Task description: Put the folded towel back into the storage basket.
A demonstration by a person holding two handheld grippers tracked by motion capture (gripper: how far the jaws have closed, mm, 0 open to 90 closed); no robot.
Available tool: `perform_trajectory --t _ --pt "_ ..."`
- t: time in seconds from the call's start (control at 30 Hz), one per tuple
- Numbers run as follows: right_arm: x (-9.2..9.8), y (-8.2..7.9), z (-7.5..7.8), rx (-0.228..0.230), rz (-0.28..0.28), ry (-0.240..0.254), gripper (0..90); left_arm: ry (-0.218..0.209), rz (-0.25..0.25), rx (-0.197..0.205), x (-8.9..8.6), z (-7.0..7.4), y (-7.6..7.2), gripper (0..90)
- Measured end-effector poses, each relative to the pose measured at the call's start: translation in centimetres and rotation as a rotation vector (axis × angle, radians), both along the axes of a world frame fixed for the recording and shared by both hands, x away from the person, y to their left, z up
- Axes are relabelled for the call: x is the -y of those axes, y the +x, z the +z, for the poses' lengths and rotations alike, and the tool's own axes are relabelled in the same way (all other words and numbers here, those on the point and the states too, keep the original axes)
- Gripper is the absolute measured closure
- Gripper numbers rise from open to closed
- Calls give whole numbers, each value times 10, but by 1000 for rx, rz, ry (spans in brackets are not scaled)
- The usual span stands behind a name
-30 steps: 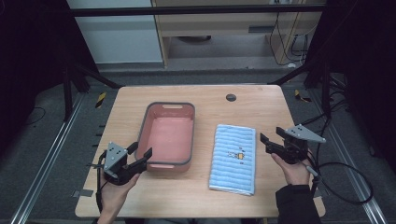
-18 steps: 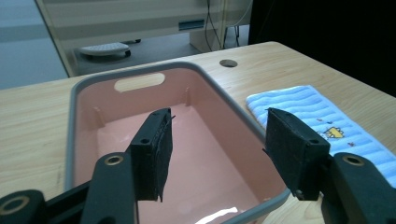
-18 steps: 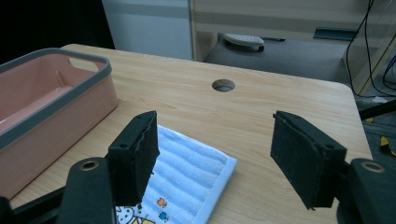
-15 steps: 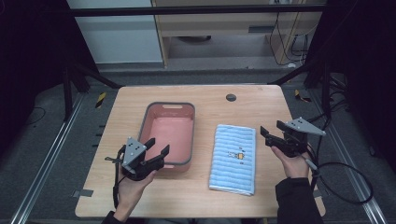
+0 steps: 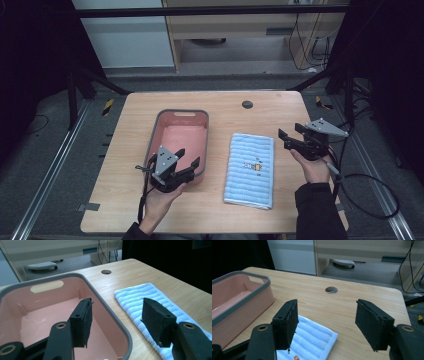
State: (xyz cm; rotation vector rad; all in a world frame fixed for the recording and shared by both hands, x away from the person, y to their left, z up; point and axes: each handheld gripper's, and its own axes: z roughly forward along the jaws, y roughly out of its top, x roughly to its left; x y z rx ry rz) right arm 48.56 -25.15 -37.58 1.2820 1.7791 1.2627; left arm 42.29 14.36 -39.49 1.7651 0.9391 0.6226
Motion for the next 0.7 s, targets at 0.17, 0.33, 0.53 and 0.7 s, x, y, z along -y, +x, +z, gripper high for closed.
perform_trajectory --t 0.17,0.33,0.53,0.7 --pt "-3 8 -3 -12 -3 -8 357 5 -16 -5 10 -2 1 416" --pt "-5 14 -7 -17 -4 -15 364 8 -39 -11 23 -4 2 420" --pt "-6 21 -12 -31 -11 -24 378 15 -67 -12 38 -7 1 427" --pt "-7 26 -18 -39 -20 -32 400 32 -86 -17 50 -11 0 438"
